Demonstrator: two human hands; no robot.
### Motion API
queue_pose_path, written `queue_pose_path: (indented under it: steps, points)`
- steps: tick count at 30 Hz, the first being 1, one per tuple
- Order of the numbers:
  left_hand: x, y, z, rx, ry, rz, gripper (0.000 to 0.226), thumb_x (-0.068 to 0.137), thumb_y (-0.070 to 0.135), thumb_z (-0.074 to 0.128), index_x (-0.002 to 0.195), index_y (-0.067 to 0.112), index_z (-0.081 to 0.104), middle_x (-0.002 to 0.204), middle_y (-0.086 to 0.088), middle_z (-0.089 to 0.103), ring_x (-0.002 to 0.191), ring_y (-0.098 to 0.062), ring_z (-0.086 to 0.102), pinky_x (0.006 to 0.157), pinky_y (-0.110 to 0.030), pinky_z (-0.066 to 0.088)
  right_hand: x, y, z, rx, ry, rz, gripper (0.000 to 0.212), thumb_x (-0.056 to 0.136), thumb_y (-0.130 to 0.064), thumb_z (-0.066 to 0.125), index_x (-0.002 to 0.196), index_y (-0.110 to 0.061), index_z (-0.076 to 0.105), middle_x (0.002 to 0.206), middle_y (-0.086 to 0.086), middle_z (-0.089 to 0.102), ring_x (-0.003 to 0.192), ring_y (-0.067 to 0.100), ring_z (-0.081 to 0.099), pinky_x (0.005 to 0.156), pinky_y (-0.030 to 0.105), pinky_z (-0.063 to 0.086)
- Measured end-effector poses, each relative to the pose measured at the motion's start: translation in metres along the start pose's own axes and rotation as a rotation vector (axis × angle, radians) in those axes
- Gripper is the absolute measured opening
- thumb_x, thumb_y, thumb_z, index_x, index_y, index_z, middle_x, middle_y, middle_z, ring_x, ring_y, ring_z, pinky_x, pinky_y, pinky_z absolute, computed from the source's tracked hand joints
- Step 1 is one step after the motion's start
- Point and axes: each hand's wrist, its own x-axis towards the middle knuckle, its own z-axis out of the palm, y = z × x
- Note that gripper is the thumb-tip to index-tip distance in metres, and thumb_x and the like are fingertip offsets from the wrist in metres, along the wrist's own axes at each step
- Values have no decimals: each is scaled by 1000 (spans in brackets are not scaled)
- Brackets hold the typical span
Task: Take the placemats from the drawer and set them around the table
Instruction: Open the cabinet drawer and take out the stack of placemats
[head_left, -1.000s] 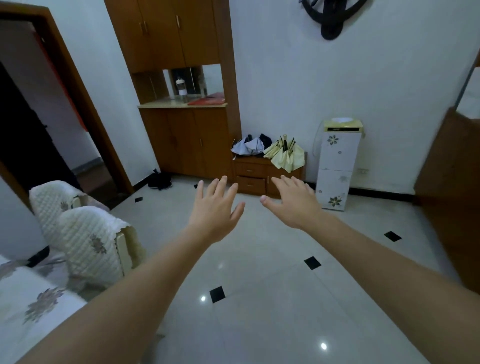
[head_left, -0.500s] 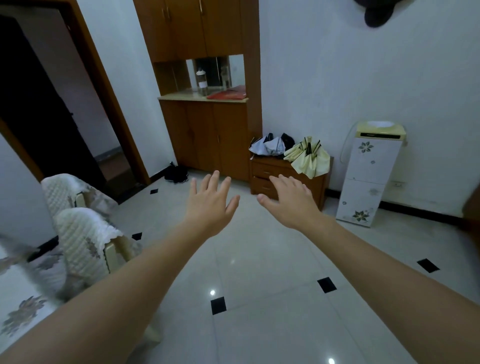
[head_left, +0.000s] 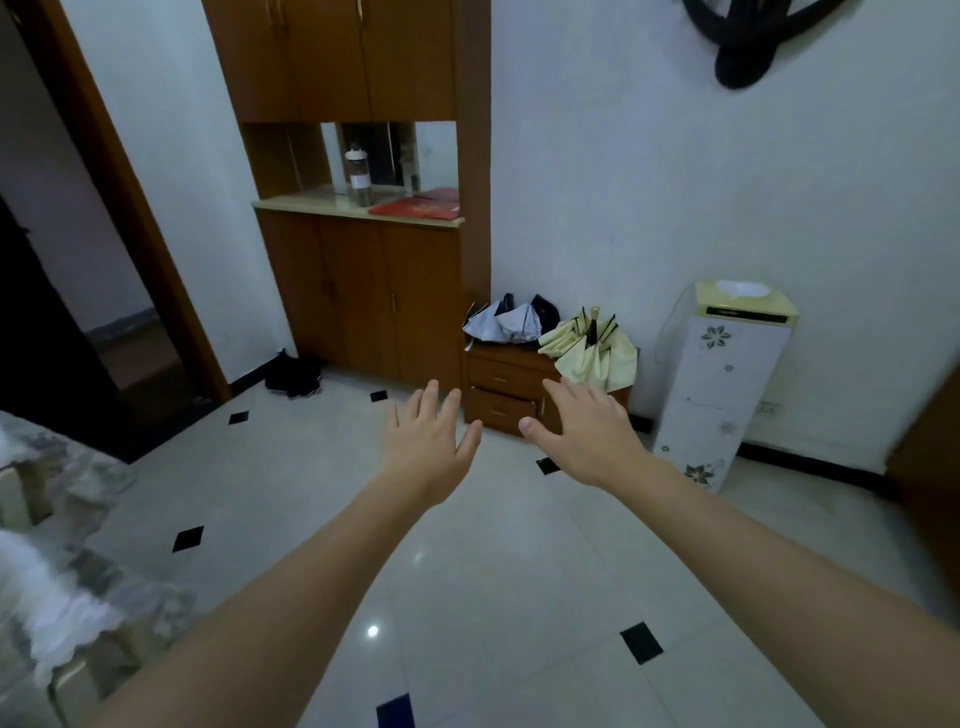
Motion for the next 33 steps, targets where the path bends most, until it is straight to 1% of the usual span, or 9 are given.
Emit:
queue_pose_path:
  steps: [5, 8, 12, 15, 19, 22, 26, 29, 33]
  points:
    - [74, -3, 1, -149, 28, -2, 64, 99, 59, 19, 154, 25, 20, 163, -6, 15, 149, -26, 14, 121, -50, 8, 59, 8, 0, -45, 41, 53, 74, 93, -66, 33, 152, -22, 26, 158, 4, 28, 145, 26, 22, 116, 48, 21]
    - [103, -7, 0, -108, 84, 49, 63, 100, 58, 19, 154, 25, 21, 163, -5, 17, 149, -25, 16, 120, -49, 7, 87, 11, 5, -62, 44, 68, 75, 92, -67, 33, 151, -21, 28, 155, 3, 32, 143, 26, 26, 115, 48, 24]
    - [140, -23, 8, -85, 112, 80, 62, 100, 57, 19, 154, 26, 21, 163, -4, 16, 149, -24, 14, 120, -49, 6, 130, 10, 17, -50, 49, 59, 75, 92, -66, 34, 151, -20, 27, 156, 3, 31, 144, 25, 24, 116, 48, 21]
    - [164, -36, 21, -78, 100, 49, 62, 100, 57, 20, 153, 26, 22, 162, -4, 17, 149, -24, 15, 120, -49, 6, 163, 6, 35, -29, 13, 42, 77, 92, -68, 34, 152, -21, 25, 157, 4, 29, 145, 26, 22, 117, 49, 19]
    - [193, -54, 35, -11, 17, 28, 63, 100, 59, 18, 155, 27, 17, 164, -4, 12, 150, -24, 9, 122, -50, 3, 211, 0, 62, 17, -47, 14, 76, 92, -67, 35, 152, -22, 24, 159, 4, 25, 147, 26, 18, 118, 50, 17]
    - [219, -74, 40, 53, 25, 4, 64, 99, 59, 17, 155, 28, 16, 164, -4, 10, 150, -24, 7, 121, -50, 1, 254, -5, 83, 46, -82, -34, 76, 92, -68, 34, 152, -22, 24, 160, 4, 24, 147, 27, 18, 118, 50, 18]
    - [261, -97, 42, 112, 10, -92, 64, 100, 59, 17, 155, 27, 16, 164, -4, 10, 150, -24, 8, 121, -49, 2, 312, -14, 106, 144, -99, -105, 74, 93, -66, 35, 153, -23, 24, 160, 4, 23, 147, 27, 17, 118, 49, 15]
    - [297, -105, 49, 140, 3, -143, 63, 100, 58, 18, 155, 27, 17, 164, -5, 11, 150, -25, 8, 121, -49, 2, 351, -18, 122, 184, -140, -141, 74, 93, -66, 34, 153, -24, 22, 161, 3, 20, 148, 26, 15, 119, 48, 13]
    - [323, -111, 67, 166, -14, -172, 64, 100, 58, 17, 155, 26, 16, 163, -5, 12, 150, -26, 8, 120, -49, 2, 396, -15, 141, 199, -179, -182, 75, 93, -66, 35, 154, -24, 22, 161, 4, 20, 147, 27, 16, 118, 49, 14]
